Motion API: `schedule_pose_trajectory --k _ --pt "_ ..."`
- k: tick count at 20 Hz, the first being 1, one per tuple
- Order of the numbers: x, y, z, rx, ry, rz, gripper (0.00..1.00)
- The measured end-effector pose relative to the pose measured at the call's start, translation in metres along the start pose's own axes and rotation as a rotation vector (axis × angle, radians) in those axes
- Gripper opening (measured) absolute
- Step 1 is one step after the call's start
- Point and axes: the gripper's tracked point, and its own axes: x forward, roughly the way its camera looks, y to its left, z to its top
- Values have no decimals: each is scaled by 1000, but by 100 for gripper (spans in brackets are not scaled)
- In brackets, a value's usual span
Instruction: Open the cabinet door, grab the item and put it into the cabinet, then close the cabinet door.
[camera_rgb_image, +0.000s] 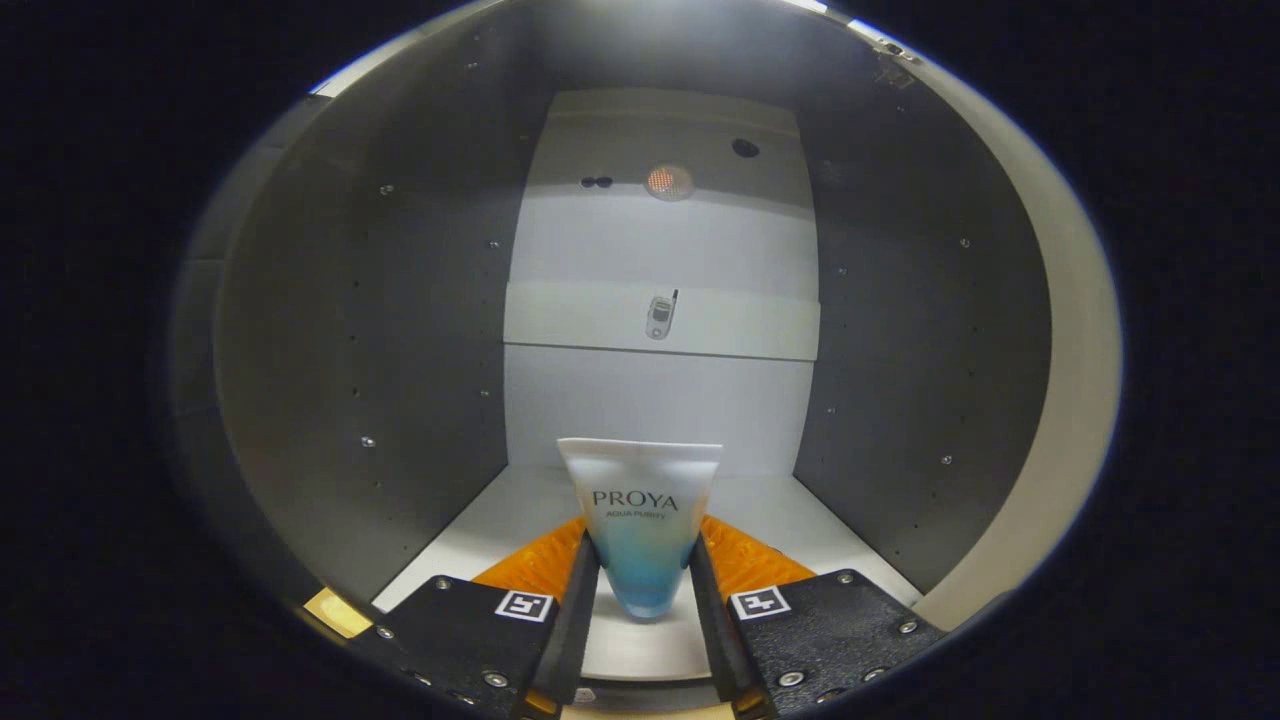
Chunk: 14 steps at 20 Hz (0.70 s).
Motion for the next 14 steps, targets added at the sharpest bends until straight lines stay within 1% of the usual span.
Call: schedule_pose_trajectory --k 3,7,9,10,11,13,14 --pt "9 -1 -14 18 37 11 50" --pt "11 -3 -13 11 24 4 50" --pt "14 -8 -15 4 34 -18 54" --pt "11 -6 -16 15 40 -16 57" --pt "11 -4 -17 33 45 -6 63" --pt "9 -2 -16 67 47 8 78" --pt "8 -4 -17 77 48 4 83"
